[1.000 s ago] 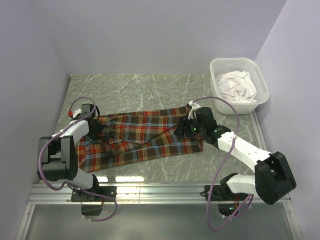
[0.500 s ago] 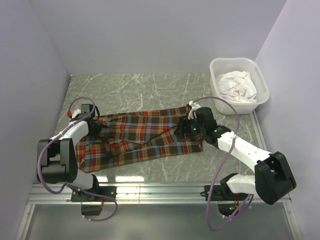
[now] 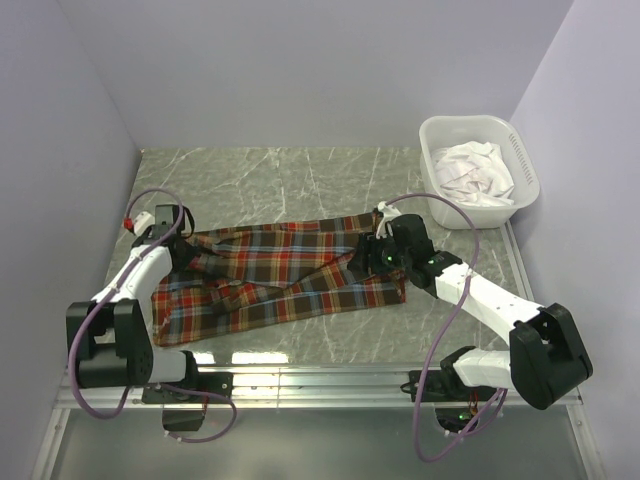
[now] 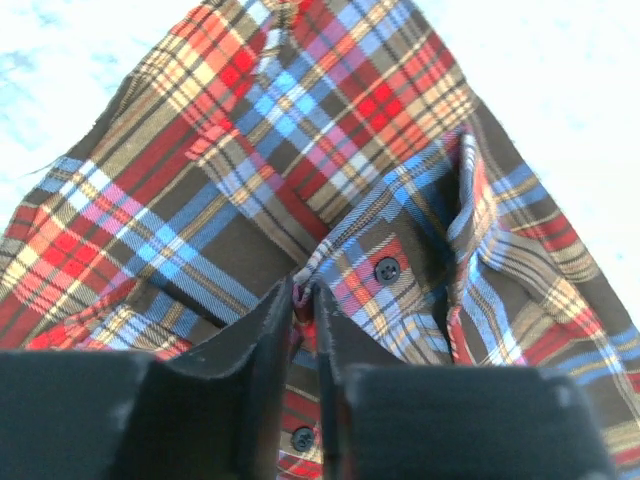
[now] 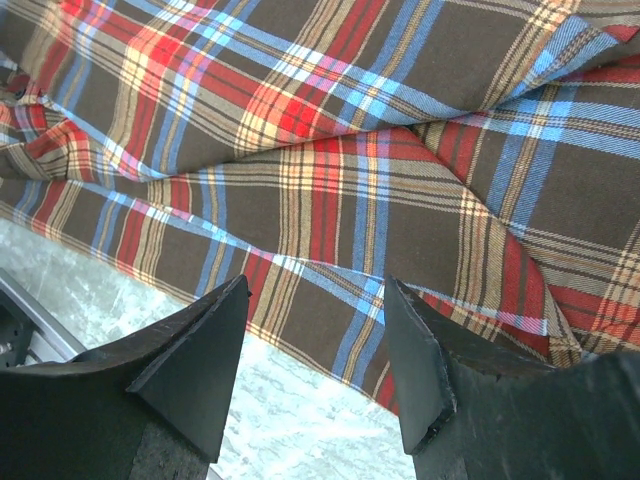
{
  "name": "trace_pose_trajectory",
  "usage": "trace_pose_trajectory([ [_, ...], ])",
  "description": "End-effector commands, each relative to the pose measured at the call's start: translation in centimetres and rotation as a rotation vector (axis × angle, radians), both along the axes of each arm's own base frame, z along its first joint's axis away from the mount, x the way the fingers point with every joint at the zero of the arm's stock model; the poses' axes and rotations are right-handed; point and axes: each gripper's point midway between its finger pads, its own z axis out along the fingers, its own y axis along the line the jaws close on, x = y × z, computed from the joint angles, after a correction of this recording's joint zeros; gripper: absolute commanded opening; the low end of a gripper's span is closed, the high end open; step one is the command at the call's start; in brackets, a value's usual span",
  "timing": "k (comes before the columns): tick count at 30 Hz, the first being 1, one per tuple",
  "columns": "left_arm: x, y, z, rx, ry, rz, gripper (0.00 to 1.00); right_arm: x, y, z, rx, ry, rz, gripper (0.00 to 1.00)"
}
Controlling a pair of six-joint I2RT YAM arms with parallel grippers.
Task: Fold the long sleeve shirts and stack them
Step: Fold the shirt
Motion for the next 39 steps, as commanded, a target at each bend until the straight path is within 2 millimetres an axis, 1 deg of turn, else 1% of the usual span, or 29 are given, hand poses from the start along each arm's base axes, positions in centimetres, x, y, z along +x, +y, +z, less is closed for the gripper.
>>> trace_pose_trajectory([
  [1, -0.5, 0.7, 0.1, 0.023, 0.004, 0.045, 0.27, 0.4, 1.3, 1.2, 0.052, -0.032, 0.025, 0.63],
  [2, -0.3, 0.6, 0.8, 0.021, -0.017, 0.043, 0.32, 0.3, 1.8, 1.4, 0.073, -0.025, 0.035, 0.63],
  [3, 0.1, 0.5, 1.5, 0.018, -0.038, 0.030, 0.45, 0.4, 2.3, 1.8, 0.090, -0.028, 0.045, 0.63],
  [4, 0.4, 0.2, 2.3, 0.010, -0.064, 0.010, 0.51, 0.3, 2.7, 1.8, 0.103, -0.018, 0.053, 0.63],
  [5, 1.2, -0.1, 4.4, 0.008, -0.129, -0.015, 0.57, 0.3, 3.2, 2.2, 0.136, -0.008, 0.056, 0.64],
  [6, 1.6, -0.4, 5.5, 0.003, -0.157, -0.052, 0.67, 0.1, 4.3, 2.7, 0.177, -0.005, 0.091, 0.64],
  [7, 2.1, -1.2, 6.7, -0.018, -0.193, -0.084, 0.71, 0.1, 5.0, 3.2, 0.205, -0.002, 0.103, 0.64],
  [9, 2.9, -2.7, 10.0, -0.029, -0.286, -0.159, 0.76, 0.2, 6.7, 4.2, 0.297, 0.016, 0.123, 0.65],
  [10, 3.2, -3.5, 10.7, -0.039, -0.308, -0.191, 0.76, 0.0, 7.6, 4.5, 0.331, 0.029, 0.139, 0.65],
  [11, 3.6, -6.2, 11.7, -0.077, -0.346, -0.279, 0.75, -0.1, 8.3, 4.9, 0.378, 0.067, 0.130, 0.65],
  [12, 3.5, -7.7, 11.7, -0.105, -0.355, -0.324, 0.72, 0.4, 9.4, 5.2, 0.418, 0.062, 0.143, 0.65],
  [13, 3.6, -9.5, 11.6, -0.141, -0.364, -0.371, 0.70, 0.0, 10.4, 5.4, 0.448, 0.079, 0.170, 0.66],
  [14, 3.1, -13.2, 11.1, -0.197, -0.359, -0.476, 0.68, -0.1, 11.1, 5.9, 0.489, 0.107, 0.163, 0.66],
  [16, 2.6, -16.6, 9.7, -0.255, -0.361, -0.543, 0.60, 0.4, 12.7, 6.1, 0.533, 0.102, 0.166, 0.67],
  [17, 1.6, -19.1, 7.9, -0.289, -0.320, -0.612, 0.56, 0.7, 13.1, 6.1, 0.554, 0.125, 0.150, 0.67],
  [18, 1.7, -20.5, 7.9, -0.314, -0.344, -0.634, 0.46, 1.1, 13.6, 5.8, 0.575, 0.126, 0.146, 0.67],
  [20, 0.9, -23.1, 6.6, -0.342, -0.322, -0.698, 0.34, 1.5, 14.0, 5.6, 0.604, 0.141, 0.115, 0.68],
  [21, 1.0, -23.8, 6.3, -0.352, -0.340, -0.715, 0.29, 1.8, 14.1, 5.1, 0.609, 0.141, 0.099, 0.68],
  [24, 0.3, -26.1, 4.8, -0.364, -0.321, -0.792, 0.23, 2.4, 14.6, 4.1, 0.621, 0.146, 0.067, 0.70],
  [25, 0.3, -26.7, 4.6, -0.367, -0.323, -0.814, 0.23, 2.3, 14.9, 4.0, 0.630, 0.150, 0.074, 0.71],
  [26, 0.0, -27.3, 3.2, -0.362, -0.279, -0.827, 0.22, 2.4, 15.2, 3.8, 0.640, 0.164, 0.071, 0.71],
  [27, -0.1, -27.7, 2.8, -0.364, -0.263, -0.839, 0.20, 2.7, 15.3, 3.2, 0.647, 0.164, 0.058, 0.71],
  [28, -0.1, -28.0, 2.4, -0.375, -0.254, -0.848, 0.19, 2.9, 15.3, 2.9, 0.655, 0.169, 0.046, 0.71],
  [29, -0.6, -28.2, 1.1, -0.382, -0.220, -0.854, 0.18, 2.9, 15.4, 2.4, 0.662, 0.180, 0.035, 0.71],
  [31, -1.1, -28.4, 0.1, -0.407, -0.186, -0.851, 0.16, 3.3, 15.7, 1.3, 0.660, 0.189, 0.027, 0.71],
  [32, -1.7, -28.3, -1.1, -0.410, -0.141, -0.842, 0.14, 3.4, 15.8, 0.2, 0.649, 0.204, 0.021, 0.71],
  [34, -2.2, -28.0, -2.4, -0.416, -0.095, -0.823, 0.11, 3.9, 15.7, -0.8, 0.639, 0.206, -0.002, 0.71],
  [35, -2.7, -27.7, -3.1, -0.412, -0.067, -0.815, 0.11, 4.0, 15.5, -1.8, 0.625, 0.218, -0.014, 0.71],
  [39, -3.6, -26.7, -4.9, -0.382, 0.014, -0.789, 0.08, 5.2, 14.3, -3.7, 0.620, 0.215, -0.063, 0.71],
])
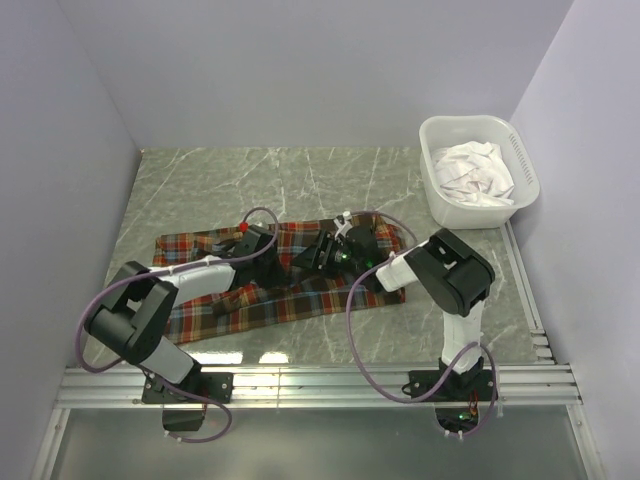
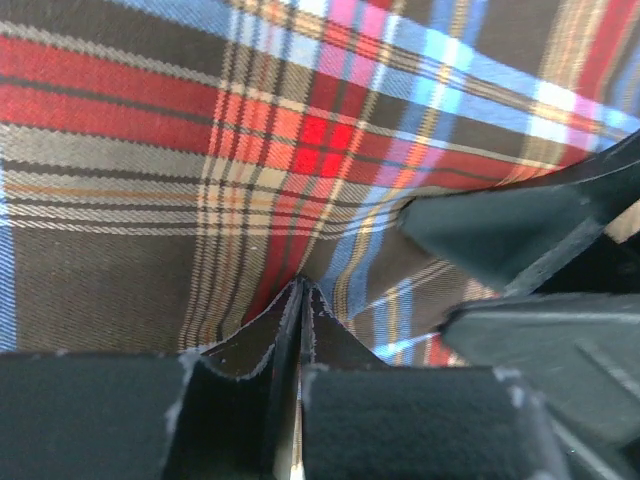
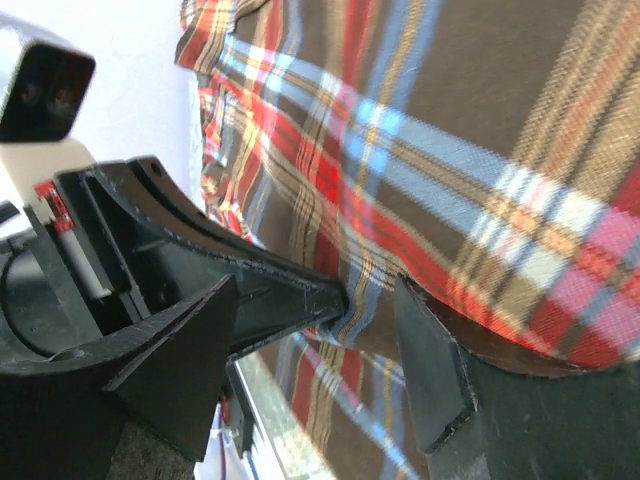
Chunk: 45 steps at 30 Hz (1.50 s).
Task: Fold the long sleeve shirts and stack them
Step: Fold the shirt
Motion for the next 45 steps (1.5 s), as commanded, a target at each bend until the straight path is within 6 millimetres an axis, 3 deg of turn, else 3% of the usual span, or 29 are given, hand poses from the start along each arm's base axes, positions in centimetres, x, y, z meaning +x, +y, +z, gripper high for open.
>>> trace_pose_trajectory([
  [1, -0.8, 0.2, -1.2, 0.021, 0.051, -0.002, 0.08, 2.7, -0.6, 1.1, 0.047, -0.077, -0.076, 0.71],
  [4, -1.6, 0.4, -3.0, 0.040, 0.115, -0.013, 0.05, 4.4, -3.1, -0.3, 0.013, -0.073, -0.142, 0.71],
  [8, -2.1, 0.5, -3.8, 0.034, 0.151, -0.012, 0.01, 6.5, -7.1, -1.2, -0.009, -0.070, -0.242, 0.71],
  [12, -2.2, 1.0, -3.9, 0.045, 0.155, -0.002, 0.01, 8.5, -11.9, -2.1, -0.032, -0.055, -0.373, 0.71],
  [15, -2.2, 1.3, -3.8, 0.043, 0.151, 0.004, 0.01, 9.3, -13.9, -1.9, -0.039, -0.060, -0.431, 0.70],
  [22, -1.7, 1.1, -2.7, 0.034, 0.114, -0.009, 0.04, 11.1, -16.1, -0.5, -0.127, -0.118, -0.531, 0.71],
  [25, -1.0, 0.7, -1.2, 0.020, 0.072, -0.024, 0.12, 12.3, -16.9, 1.0, -0.171, -0.160, -0.559, 0.71],
  [27, -0.8, 0.6, -0.2, 0.022, 0.061, -0.032, 0.22, 12.9, -17.3, 1.7, -0.228, -0.177, -0.561, 0.71],
  [28, 0.2, 0.0, 1.5, 0.003, 0.024, -0.042, 0.26, 13.0, -17.4, 3.2, -0.232, -0.203, -0.563, 0.71],
  [30, 0.3, 0.1, 2.8, 0.027, 0.025, -0.070, 0.47, 12.5, -17.7, 3.8, -0.286, -0.202, -0.556, 0.71],
  [31, 1.8, -0.5, 5.3, 0.030, -0.037, -0.088, 0.57, 12.1, -17.7, 5.7, -0.285, -0.232, -0.557, 0.70],
  [32, 2.2, -0.2, 6.2, 0.054, -0.053, -0.090, 0.75, 11.1, -17.8, 5.2, -0.340, -0.195, -0.547, 0.70],
  [34, 3.6, 0.7, 9.2, 0.121, -0.113, -0.089, 0.84, 9.8, -17.6, 6.8, -0.395, -0.233, -0.519, 0.70],
  [35, 4.3, 1.2, 10.0, 0.149, -0.133, -0.080, 0.89, 8.3, -17.4, 6.1, -0.470, -0.186, -0.495, 0.70],
  [37, 5.9, 3.0, 11.6, 0.221, -0.170, -0.052, 0.90, 6.7, -17.0, 6.1, -0.530, -0.166, -0.438, 0.69],
  [39, 7.7, 5.4, 12.1, 0.260, -0.173, 0.007, 0.88, 4.2, -17.1, 4.7, -0.603, -0.079, -0.377, 0.68],
  [42, 9.0, 8.3, 11.9, 0.324, -0.171, 0.057, 0.88, 1.1, -17.2, 4.0, -0.657, -0.027, -0.341, 0.67],
  [45, 10.9, 12.6, 10.4, 0.380, -0.137, 0.147, 0.85, -1.0, -17.0, 3.7, -0.684, 0.000, -0.306, 0.65],
])
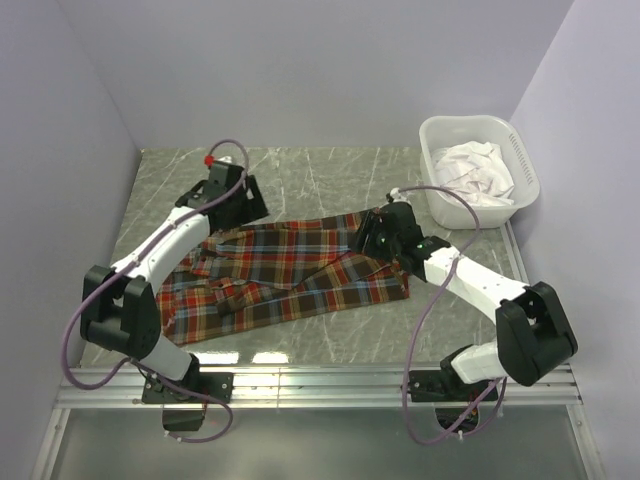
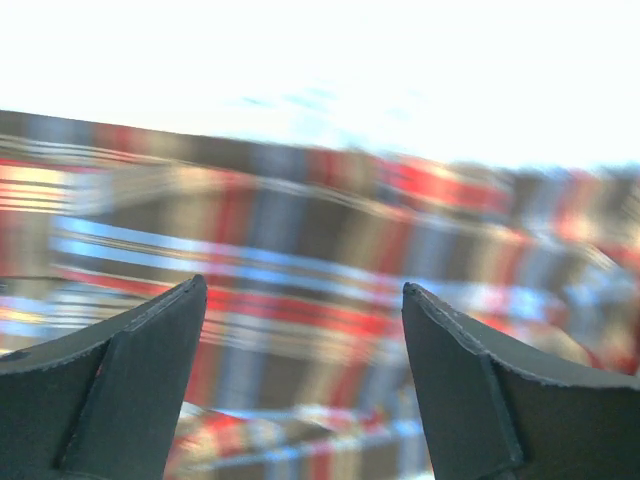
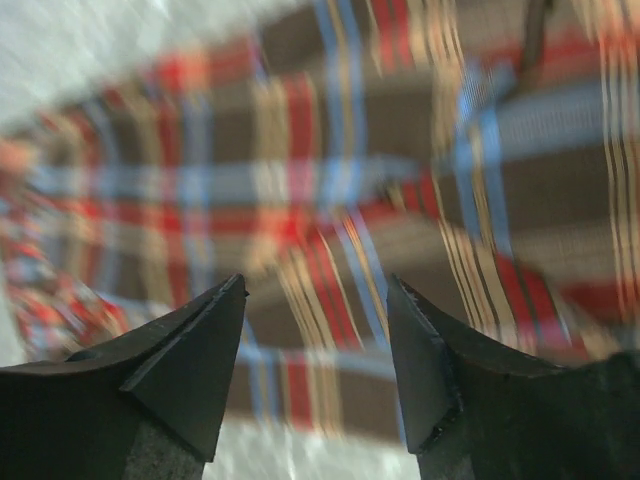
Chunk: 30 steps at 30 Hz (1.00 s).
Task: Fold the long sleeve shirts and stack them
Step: Fold the shirt
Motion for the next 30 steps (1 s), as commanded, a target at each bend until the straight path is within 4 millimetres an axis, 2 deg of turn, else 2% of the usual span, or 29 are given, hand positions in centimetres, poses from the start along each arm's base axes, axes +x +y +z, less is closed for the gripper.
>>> trace_pose_trajectory([
  [1, 0.9, 5.3, -2.5, 0.132, 0.073, 0.088, 0.84, -4.1, -1.6, -2.4, -0.121, 0.128, 0.012, 0.64],
  [3, 2.1, 6.7, -3.6, 0.134, 0.088, 0.125, 0.82, -4.5, -1.4, -3.0, -0.122, 0.147, 0.016, 0.61],
  [9, 4.1, 8.1, -8.0, 0.130, 0.167, 0.155, 0.76, -4.4, -0.9, -6.4, -0.150, 0.230, 0.021, 0.54],
  [12, 4.2, 8.6, -10.2, 0.150, 0.216, 0.150, 0.75, -3.9, -0.4, -6.9, -0.153, 0.237, 0.031, 0.52],
  [15, 3.4, 8.6, -11.8, 0.126, 0.268, 0.160, 0.75, -3.5, -0.1, -8.3, -0.171, 0.275, 0.037, 0.52],
  [17, 3.1, 8.6, -12.2, 0.111, 0.280, 0.172, 0.75, -2.8, 0.3, -8.3, -0.178, 0.280, 0.040, 0.52],
  [18, 2.5, 8.6, -12.7, 0.100, 0.296, 0.186, 0.75, -2.6, 0.3, -8.9, -0.197, 0.296, 0.048, 0.52],
  [22, 0.4, 8.7, -14.4, 0.074, 0.365, 0.229, 0.77, -0.2, 0.8, -8.7, -0.221, 0.286, 0.050, 0.51],
  [24, -0.9, 9.1, -15.3, 0.036, 0.395, 0.270, 0.77, 0.9, 0.5, -9.7, -0.258, 0.304, 0.051, 0.52],
  [26, -2.2, 8.5, -16.1, -0.033, 0.420, 0.265, 0.77, 3.3, 0.4, -8.9, -0.282, 0.282, 0.048, 0.52],
  [27, -2.4, 8.3, -15.8, -0.055, 0.417, 0.269, 0.78, 3.9, 0.2, -9.9, -0.307, 0.303, 0.051, 0.52],
  [28, -2.8, 7.9, -15.8, -0.083, 0.423, 0.275, 0.78, 6.1, 0.0, -8.5, -0.316, 0.280, 0.035, 0.53],
  [29, -3.3, 7.4, -15.7, -0.116, 0.432, 0.272, 0.79, 7.3, -0.2, -8.2, -0.339, 0.271, 0.052, 0.54],
  [30, -4.0, 7.0, -15.4, -0.159, 0.424, 0.292, 0.79, 9.8, 0.6, -7.5, -0.334, 0.242, 0.057, 0.54],
])
